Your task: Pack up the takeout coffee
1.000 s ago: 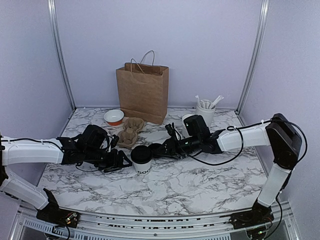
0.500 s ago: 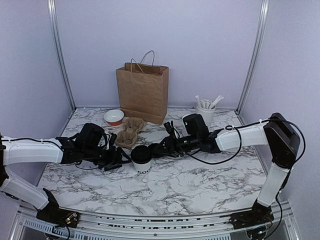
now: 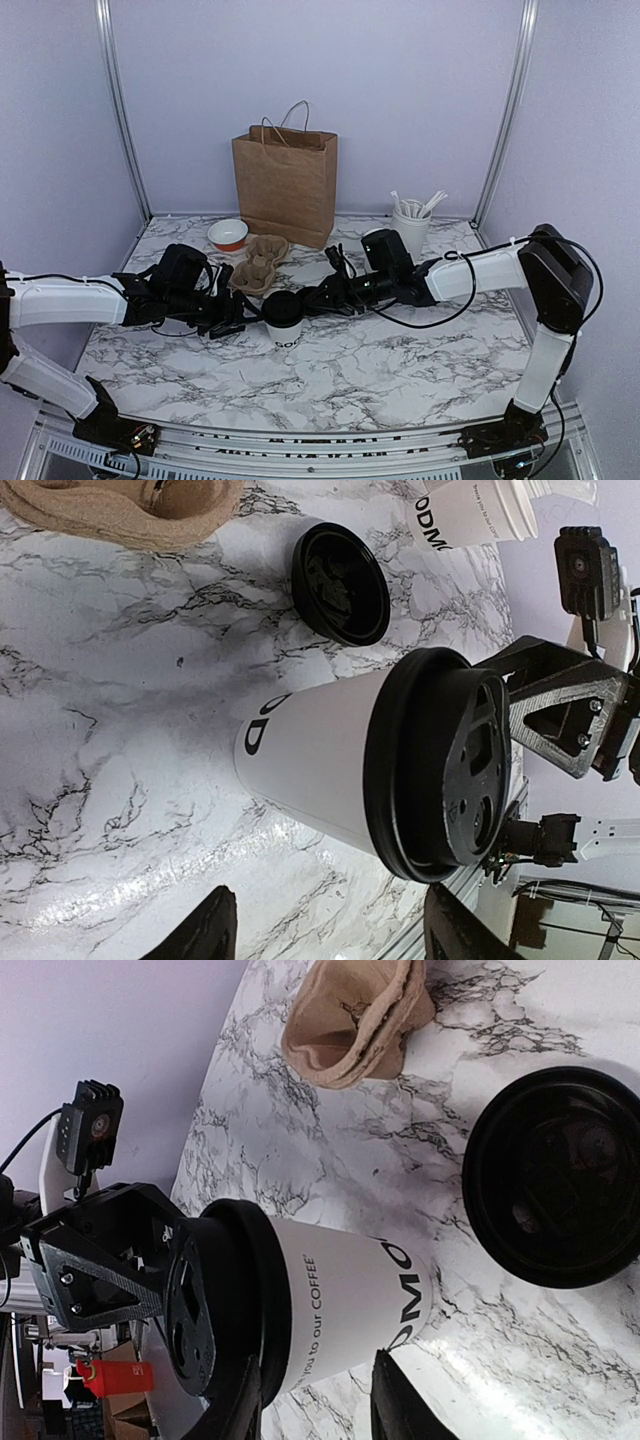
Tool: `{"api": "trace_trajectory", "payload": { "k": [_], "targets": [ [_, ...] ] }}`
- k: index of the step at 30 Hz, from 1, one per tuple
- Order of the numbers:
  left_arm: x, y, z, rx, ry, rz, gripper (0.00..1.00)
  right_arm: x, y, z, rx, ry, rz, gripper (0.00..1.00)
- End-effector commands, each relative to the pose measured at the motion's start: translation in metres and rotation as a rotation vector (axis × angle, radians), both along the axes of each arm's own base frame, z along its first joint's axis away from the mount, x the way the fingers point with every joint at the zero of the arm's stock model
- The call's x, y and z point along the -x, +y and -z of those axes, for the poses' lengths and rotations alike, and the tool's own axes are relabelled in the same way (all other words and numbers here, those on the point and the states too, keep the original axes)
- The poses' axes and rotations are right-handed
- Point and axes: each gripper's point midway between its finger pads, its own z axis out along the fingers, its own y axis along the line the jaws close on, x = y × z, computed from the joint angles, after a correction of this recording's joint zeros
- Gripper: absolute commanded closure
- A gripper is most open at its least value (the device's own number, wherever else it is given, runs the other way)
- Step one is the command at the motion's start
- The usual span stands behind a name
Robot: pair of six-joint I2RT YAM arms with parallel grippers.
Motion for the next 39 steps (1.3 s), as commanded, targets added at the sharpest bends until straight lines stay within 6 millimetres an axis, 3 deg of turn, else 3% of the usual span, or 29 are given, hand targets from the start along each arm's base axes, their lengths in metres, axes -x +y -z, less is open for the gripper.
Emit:
{"api": "trace_trajectory", "payload": {
  "k": [1,10,39],
  "targets": [
    [-0.001,-0.001,0.002,0.006,-0.001,0.014,0.36,-0.012,0.009,-0.017,-0.039,-0.035,0.009,0.63],
    [-0.012,0.004,0.001,0.018,-0.004,-0.012,0.36,-0.013,0.011,-0.015,-0.035,-0.033,0.005,0.63],
    [-0.013,0.000,0.010,0.030,0.012,0.002,0.36,-0.003,0.023,-0.004,-0.014,-0.014,-0.022,0.63]
  ]
}}
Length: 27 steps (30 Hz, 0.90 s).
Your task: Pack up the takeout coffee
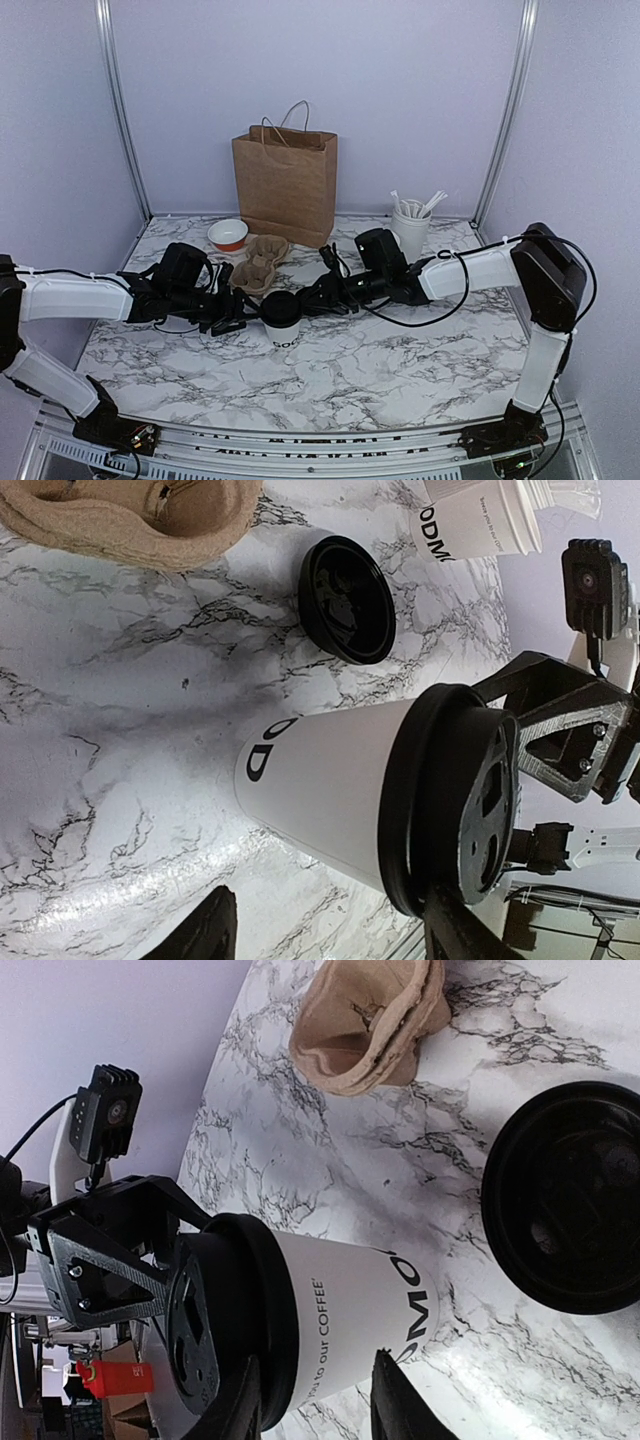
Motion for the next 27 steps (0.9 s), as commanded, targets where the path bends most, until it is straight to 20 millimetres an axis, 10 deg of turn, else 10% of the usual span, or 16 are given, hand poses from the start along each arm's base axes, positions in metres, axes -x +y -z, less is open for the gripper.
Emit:
{"api": "trace_trajectory", "payload": {
  "k": [1,27],
  "targets": [
    [-0.001,0.000,0.006,-0.001,0.003,0.007,0.36,-0.002,0.010,-0.005,-0.009,-0.013,-0.006,0.63],
    [0.024,0.039,0.068,-0.218,0.101,-0.014,0.37,0.041,-0.025,0.075,0.162,0.096,0.017,0.64]
  ]
}}
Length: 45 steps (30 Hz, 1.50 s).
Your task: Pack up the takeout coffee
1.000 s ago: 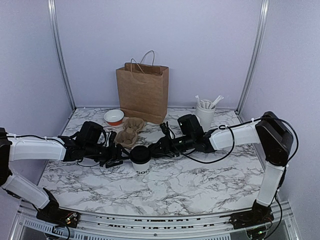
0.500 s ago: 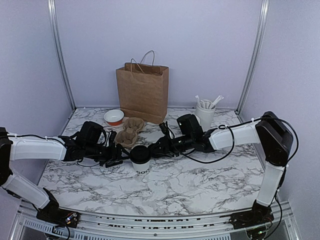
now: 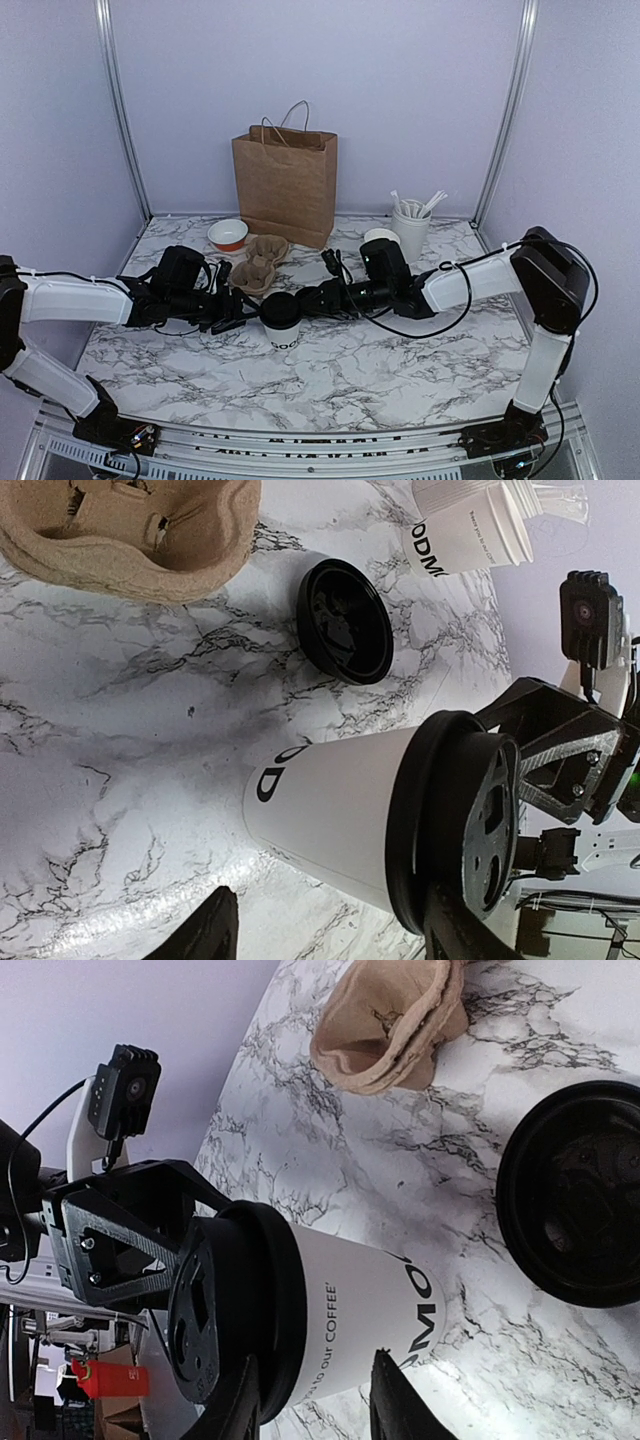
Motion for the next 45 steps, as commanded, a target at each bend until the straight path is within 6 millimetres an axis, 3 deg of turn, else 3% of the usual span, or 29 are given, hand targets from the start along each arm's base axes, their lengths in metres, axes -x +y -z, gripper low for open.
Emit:
{"api": "trace_trajectory", "payload": {
  "k": [1,14,27,28,38,45],
  "targets": [
    [0.028,0.034,0.060,-0.201,0.152,-0.016,0.37,0.032,-0.022,0.065,0.183,0.142,0.006,0.64],
    [0.020,0.027,0.039,-0.182,0.104,-0.007,0.37,0.017,-0.012,0.029,0.143,0.081,0.021,0.64],
    [0.008,0.015,-0.001,-0.138,0.025,0.009,0.37,-0.003,0.003,-0.016,0.081,0.027,0.051,0.62],
    [0.003,0.011,-0.012,-0.122,0.002,0.008,0.37,-0.005,0.004,-0.020,0.076,0.022,0.056,0.61],
    [-0.004,0.008,-0.037,-0.090,-0.052,0.003,0.36,-0.015,0.005,-0.044,0.040,-0.008,0.088,0.58],
    [-0.009,0.010,-0.054,-0.086,-0.104,-0.011,0.36,-0.022,-0.006,-0.055,0.054,-0.046,0.130,0.58]
  ]
}}
